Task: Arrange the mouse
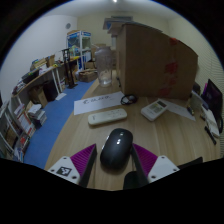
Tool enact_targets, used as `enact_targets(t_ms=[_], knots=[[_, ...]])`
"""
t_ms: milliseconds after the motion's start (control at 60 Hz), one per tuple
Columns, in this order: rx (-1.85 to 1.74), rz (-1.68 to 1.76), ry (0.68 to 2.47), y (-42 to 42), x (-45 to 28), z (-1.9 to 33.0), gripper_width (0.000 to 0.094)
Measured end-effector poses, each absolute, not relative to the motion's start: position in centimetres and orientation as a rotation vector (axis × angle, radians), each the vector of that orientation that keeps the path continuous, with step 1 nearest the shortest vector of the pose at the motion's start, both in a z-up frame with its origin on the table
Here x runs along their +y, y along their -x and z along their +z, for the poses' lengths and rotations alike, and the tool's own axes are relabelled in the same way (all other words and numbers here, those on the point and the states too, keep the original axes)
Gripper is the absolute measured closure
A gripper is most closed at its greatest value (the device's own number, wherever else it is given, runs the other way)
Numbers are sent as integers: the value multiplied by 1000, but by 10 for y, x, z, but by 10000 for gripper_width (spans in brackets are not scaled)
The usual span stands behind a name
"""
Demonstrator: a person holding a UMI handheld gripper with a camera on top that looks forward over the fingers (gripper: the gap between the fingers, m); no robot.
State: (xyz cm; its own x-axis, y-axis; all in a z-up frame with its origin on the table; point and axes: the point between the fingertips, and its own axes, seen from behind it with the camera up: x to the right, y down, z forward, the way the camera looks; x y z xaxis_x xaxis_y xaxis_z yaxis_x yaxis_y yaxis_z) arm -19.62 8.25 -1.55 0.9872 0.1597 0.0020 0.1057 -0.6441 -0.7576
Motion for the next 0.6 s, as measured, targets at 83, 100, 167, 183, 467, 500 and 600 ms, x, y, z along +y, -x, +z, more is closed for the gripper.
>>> enact_targets(t_ms=[83,100,167,183,467,500,600], knots=[[-160,76,2265,194,86,-16,374],[-165,73,2264,194,86,-16,381],[-163,78,2270,195,85,-17,418],[-153,84,2275,195,86,-17,439],[-181,86,2268,194,70,0,563],[-174,98,2254,193,63,12,564],[-151,108,2166,176,43,73,562]])
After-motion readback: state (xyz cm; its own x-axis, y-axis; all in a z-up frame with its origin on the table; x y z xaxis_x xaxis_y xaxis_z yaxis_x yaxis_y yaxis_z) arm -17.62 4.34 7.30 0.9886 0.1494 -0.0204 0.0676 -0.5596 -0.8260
